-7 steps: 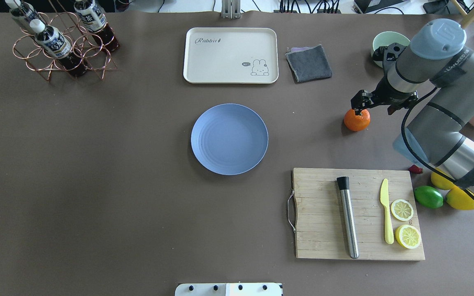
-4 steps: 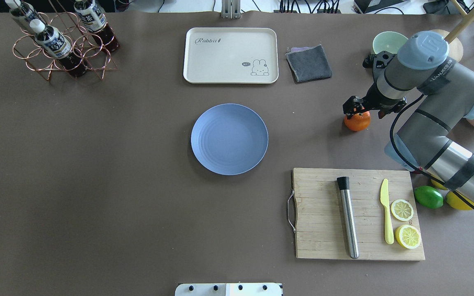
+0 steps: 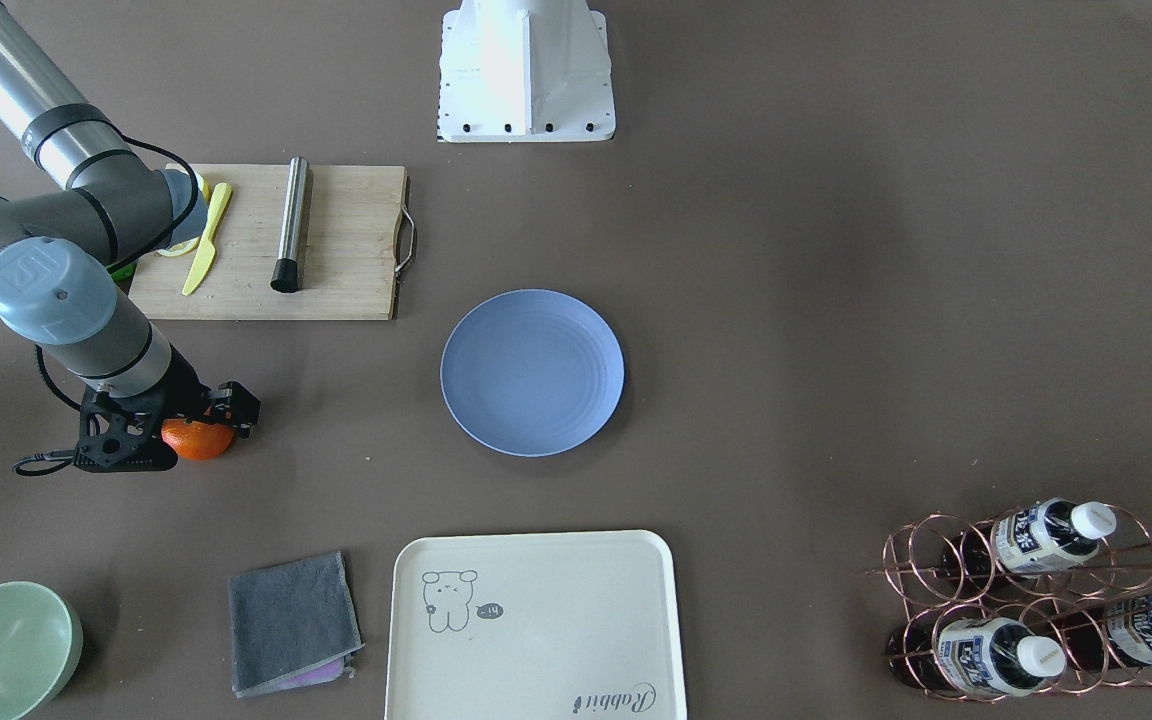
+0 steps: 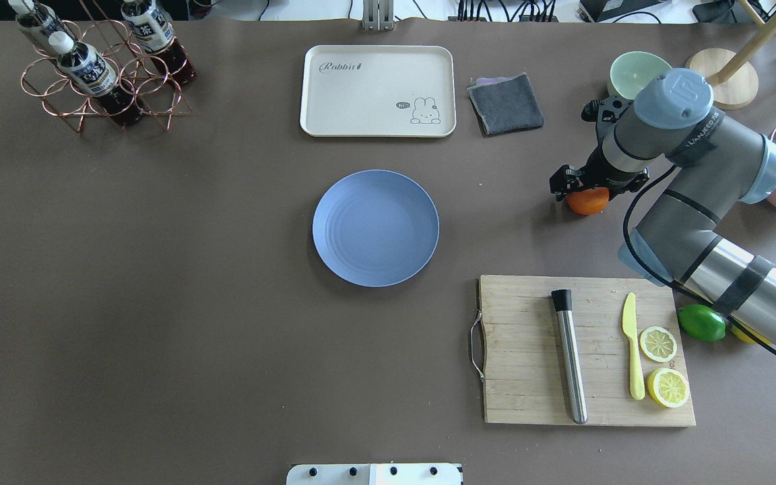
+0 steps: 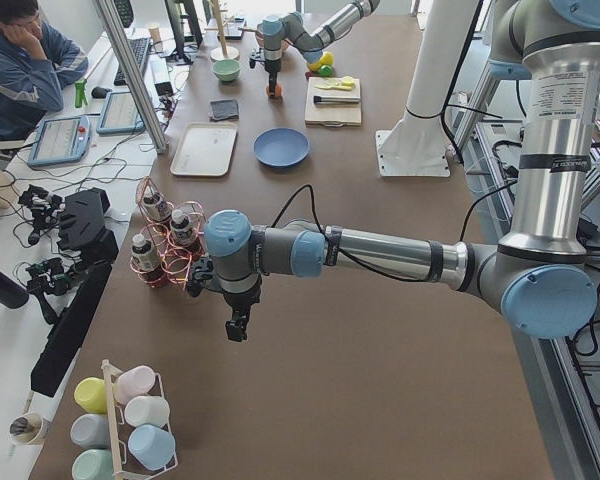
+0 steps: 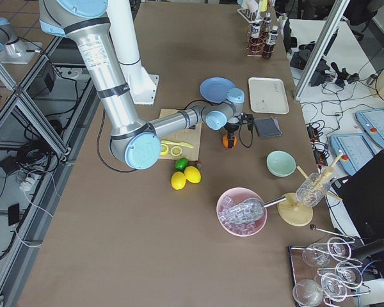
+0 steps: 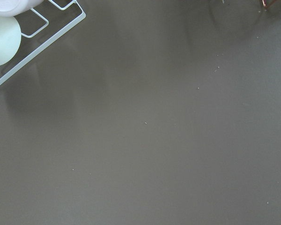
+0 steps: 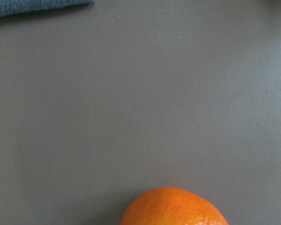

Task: Pick orange to plate
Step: 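Lower the right gripper onto the orange and close it, then carry the orange with the right gripper over the blue plate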

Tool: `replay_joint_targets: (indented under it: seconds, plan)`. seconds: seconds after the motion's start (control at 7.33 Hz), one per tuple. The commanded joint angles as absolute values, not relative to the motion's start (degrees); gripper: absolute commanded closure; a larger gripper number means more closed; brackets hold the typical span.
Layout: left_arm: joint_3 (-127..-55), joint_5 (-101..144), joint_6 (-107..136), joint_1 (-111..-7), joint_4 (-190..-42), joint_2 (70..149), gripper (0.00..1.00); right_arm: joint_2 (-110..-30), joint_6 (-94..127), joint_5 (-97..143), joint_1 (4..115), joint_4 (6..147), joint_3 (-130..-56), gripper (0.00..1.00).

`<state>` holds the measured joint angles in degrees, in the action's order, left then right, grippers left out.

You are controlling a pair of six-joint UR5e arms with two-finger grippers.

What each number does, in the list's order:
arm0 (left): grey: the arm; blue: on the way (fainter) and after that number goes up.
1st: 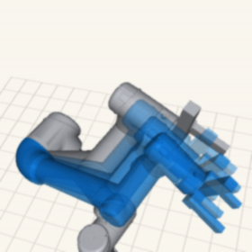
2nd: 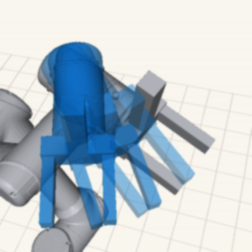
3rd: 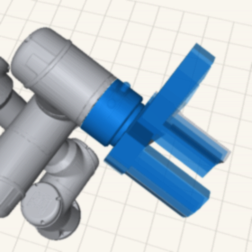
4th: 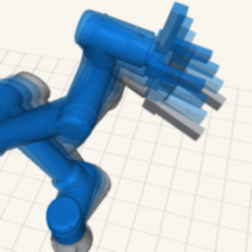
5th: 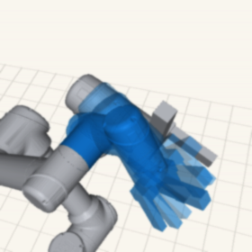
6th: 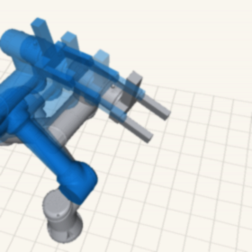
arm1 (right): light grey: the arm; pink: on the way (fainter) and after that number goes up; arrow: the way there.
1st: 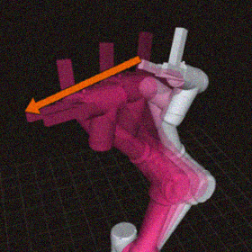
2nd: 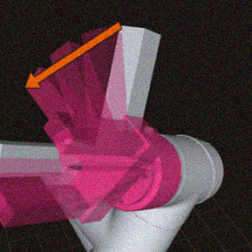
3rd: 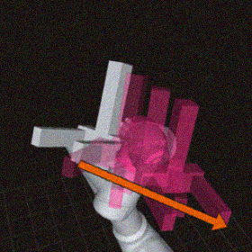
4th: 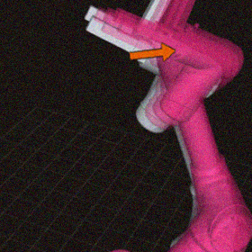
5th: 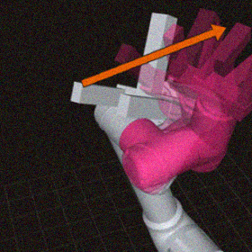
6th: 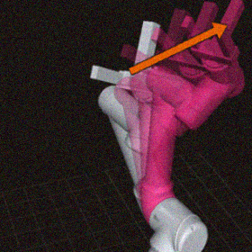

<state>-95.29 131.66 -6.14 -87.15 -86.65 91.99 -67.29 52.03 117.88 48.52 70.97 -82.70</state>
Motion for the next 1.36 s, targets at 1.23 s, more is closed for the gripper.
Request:
replay_joint_targets:
  seconds: [1.23]
  plan:
    - [-93.96,131.92,-5.8,-87.36,-86.22,89.82,0.0,-37.4,86.98,105.58,32.63,89.65,-78.1,1.0]
